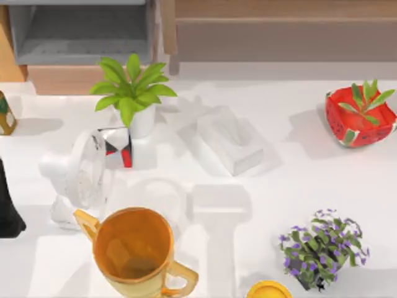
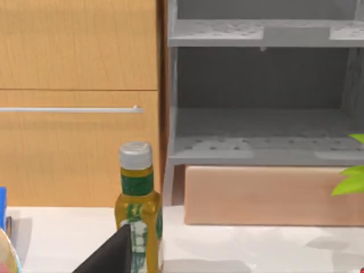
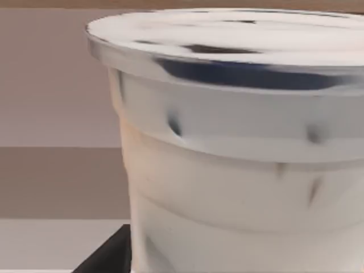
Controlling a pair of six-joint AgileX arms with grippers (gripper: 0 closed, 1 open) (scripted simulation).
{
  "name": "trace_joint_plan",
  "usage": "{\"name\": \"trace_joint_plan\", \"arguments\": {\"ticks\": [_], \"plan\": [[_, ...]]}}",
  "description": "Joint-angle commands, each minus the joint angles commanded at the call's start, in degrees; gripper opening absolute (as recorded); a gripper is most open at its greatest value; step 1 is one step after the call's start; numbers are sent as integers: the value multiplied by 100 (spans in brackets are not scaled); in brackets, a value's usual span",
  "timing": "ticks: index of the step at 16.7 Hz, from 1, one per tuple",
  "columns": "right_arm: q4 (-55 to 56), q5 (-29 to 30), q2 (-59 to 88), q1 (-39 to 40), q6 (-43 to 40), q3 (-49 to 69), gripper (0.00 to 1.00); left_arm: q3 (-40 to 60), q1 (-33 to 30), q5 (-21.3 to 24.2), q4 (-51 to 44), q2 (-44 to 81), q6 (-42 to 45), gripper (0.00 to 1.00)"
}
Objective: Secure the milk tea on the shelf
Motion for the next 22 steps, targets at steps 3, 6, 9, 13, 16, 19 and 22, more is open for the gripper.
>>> {"name": "trace_joint_plan", "arguments": {"ticks": [3,6,9,13,16,19,22], "plan": [[-369,260,139,263,-6,522,100,0,0,0,0,0,0,100],[-476,379,200,380,-7,673,100,0,0,0,0,0,0,100],[-476,379,200,380,-7,673,92,0,0,0,0,0,0,100],[-476,379,200,380,-7,673,62,0,0,0,0,0,0,100],[-476,379,200,380,-7,673,40,0,0,0,0,0,0,100],[-476,379,200,380,-7,673,17,0,0,0,0,0,0,100],[-476,379,200,380,-7,673,0,0,0,0,0,0,0,100]]}}
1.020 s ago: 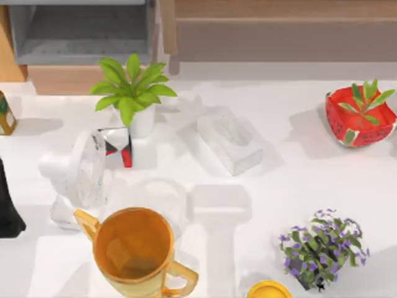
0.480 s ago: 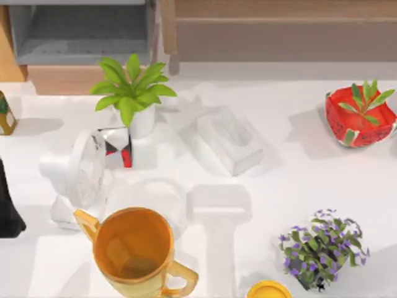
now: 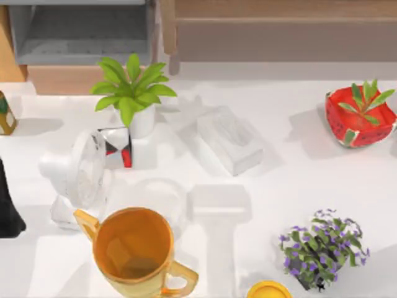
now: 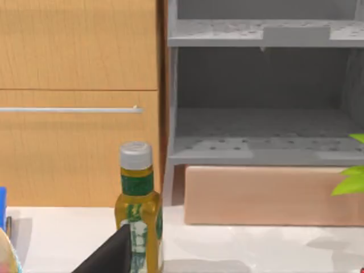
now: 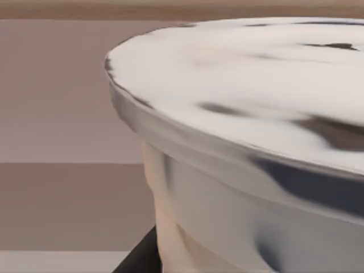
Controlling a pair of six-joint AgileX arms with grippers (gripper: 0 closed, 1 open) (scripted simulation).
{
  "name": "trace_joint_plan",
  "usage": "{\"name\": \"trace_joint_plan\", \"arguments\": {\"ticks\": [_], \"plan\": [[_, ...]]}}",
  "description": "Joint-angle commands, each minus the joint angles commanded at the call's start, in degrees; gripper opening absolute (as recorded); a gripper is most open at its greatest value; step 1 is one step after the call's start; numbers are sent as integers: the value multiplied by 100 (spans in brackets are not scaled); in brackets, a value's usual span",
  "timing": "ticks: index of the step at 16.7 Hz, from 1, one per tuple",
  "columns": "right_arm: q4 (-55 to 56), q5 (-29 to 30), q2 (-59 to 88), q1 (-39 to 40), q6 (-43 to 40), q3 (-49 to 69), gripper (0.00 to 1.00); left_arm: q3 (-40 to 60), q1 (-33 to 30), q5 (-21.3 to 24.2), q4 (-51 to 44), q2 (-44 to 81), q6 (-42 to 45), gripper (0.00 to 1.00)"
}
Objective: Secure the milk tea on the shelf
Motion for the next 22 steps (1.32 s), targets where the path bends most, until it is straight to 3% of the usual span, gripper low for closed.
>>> {"name": "trace_joint_plan", "arguments": {"ticks": [22], "plan": [[-357,67,-667,-213,12,121,0,0,0,0,0,0,0,100]]}}
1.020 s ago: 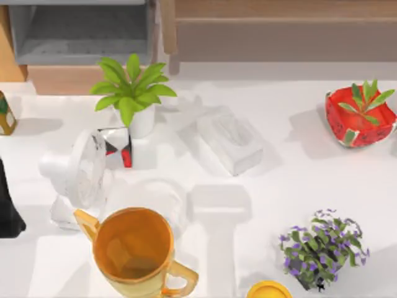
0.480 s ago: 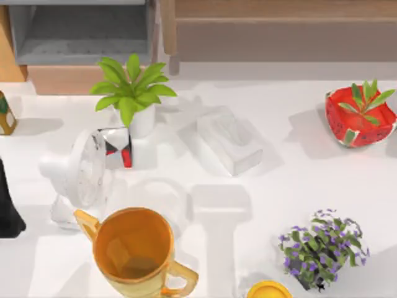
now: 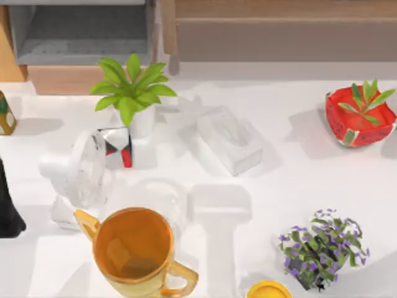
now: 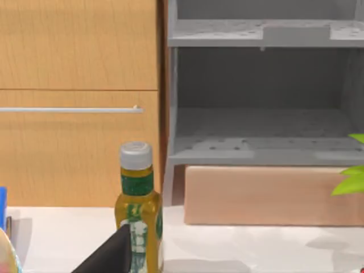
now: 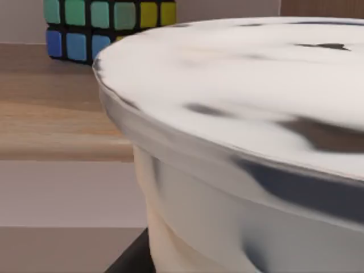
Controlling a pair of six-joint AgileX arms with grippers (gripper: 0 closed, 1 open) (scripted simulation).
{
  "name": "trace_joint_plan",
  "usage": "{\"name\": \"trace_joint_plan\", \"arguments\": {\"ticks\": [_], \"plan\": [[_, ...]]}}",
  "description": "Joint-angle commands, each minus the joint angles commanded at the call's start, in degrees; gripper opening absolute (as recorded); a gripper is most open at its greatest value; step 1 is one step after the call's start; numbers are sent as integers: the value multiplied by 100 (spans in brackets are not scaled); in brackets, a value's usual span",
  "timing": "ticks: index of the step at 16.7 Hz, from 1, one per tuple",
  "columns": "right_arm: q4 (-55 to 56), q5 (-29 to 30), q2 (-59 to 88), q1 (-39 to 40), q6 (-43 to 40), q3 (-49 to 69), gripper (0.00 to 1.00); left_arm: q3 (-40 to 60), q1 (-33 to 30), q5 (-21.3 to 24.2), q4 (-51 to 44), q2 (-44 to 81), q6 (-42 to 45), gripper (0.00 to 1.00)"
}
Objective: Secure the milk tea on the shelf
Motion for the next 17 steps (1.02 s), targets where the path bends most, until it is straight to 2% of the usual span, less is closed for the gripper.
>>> {"name": "trace_joint_plan", "arguments": {"ticks": [7,17], "plan": [[-1459,222,-1275,-233,-24,326,0,0,0,0,0,0,0,100],[-4142,459,-1957,656,-38,1736,0,0,0,0,0,0,0,100]]}}
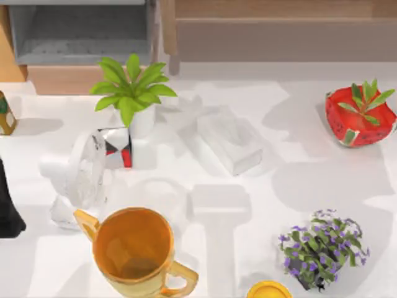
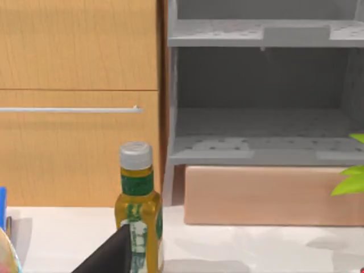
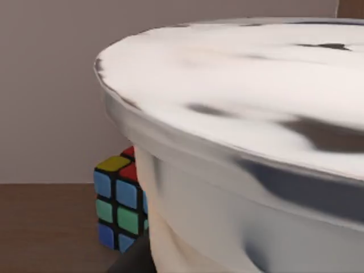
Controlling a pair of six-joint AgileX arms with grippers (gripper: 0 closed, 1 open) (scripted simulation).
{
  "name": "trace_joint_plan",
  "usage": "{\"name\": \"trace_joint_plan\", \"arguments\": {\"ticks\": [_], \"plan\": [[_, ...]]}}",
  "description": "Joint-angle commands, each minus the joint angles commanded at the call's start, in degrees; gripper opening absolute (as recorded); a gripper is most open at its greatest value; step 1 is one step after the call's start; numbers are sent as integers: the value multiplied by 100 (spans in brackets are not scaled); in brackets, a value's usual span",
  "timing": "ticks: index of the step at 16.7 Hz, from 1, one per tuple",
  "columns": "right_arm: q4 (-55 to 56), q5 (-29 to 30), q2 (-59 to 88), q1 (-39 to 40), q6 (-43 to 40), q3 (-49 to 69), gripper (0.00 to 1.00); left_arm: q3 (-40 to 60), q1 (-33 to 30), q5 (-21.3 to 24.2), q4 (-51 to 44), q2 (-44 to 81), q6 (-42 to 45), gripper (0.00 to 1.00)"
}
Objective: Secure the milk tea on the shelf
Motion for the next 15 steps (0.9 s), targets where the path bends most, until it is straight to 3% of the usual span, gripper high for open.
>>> {"name": "trace_joint_plan", "arguments": {"ticks": [5,15], "plan": [[-620,75,16,227,7,509,0,0,0,0,0,0,0,100],[-485,146,496,279,12,839,0,0,0,0,0,0,0,100]]}}
